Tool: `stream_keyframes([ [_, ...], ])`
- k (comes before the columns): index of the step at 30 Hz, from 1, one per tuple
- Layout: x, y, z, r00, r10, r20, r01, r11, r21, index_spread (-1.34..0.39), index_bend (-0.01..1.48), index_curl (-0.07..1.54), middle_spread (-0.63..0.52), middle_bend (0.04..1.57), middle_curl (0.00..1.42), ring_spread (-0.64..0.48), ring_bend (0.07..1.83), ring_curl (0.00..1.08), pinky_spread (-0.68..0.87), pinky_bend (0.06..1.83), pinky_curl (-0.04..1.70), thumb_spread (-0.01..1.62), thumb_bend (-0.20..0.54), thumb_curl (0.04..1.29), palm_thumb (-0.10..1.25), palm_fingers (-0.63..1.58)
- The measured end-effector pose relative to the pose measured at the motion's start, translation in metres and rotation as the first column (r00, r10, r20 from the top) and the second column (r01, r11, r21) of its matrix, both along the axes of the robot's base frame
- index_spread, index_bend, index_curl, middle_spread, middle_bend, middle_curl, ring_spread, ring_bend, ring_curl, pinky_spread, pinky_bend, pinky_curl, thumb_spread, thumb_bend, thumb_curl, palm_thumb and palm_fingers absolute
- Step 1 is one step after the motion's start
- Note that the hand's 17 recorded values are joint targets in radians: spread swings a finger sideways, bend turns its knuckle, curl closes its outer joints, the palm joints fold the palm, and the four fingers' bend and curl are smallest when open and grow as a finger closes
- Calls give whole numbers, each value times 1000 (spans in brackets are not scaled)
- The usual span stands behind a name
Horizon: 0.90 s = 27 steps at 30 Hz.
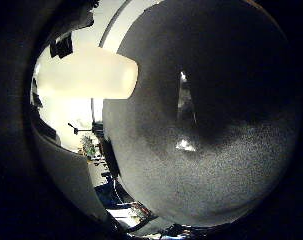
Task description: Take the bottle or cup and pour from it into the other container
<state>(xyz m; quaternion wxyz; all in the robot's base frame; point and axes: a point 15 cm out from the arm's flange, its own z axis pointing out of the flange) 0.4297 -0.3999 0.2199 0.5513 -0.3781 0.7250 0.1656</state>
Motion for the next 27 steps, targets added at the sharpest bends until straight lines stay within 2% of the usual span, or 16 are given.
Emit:
stream_keyframes([
  [6, -1, 0, 3, 1000, 1, 3, -1, 1000, -1, -457, 439, 885, -236, 1042, 737, -226, 1248, 553, -377, 1244, 414, 918, -27, 526, 736, 1104],
  [12, -7, 0, 11, 1000, 7, 11, -7, 1000, 4, -502, 424, 983, -260, 1049, 806, -247, 1269, 594, -390, 1229, 473, 925, -30, 527, 723, 943],
  [18, -14, -7, 15, 1000, -7, 16, 7, 1000, -5, -529, 338, 1032, -276, 1026, 863, -249, 1302, 622, -446, 1191, 508, 946, -31, 518, 699, 764],
  [22, -19, -13, 17, 1000, -20, 17, 20, 1000, -8, -525, 271, 1031, -265, 974, 855, -240, 1264, 607, -454, 1122, 501, 992, -29, 489, 676, 646],
  [25, -24, -16, 20, 999, -26, 22, 26, 1000, -12, -515, 249, 1021, -254, 897, 833, -230, 1249, 599, -410, 1083, 495, 1009, -28, 468, 671, 561],
  [27, -26, -18, 20, 999, -29, 24, 29, 999, -12, -477, 173, 965, -238, 848, 812, -209, 1228, 591, -325, 1055, 495, 1014, -27, 451, 668, 418],
])
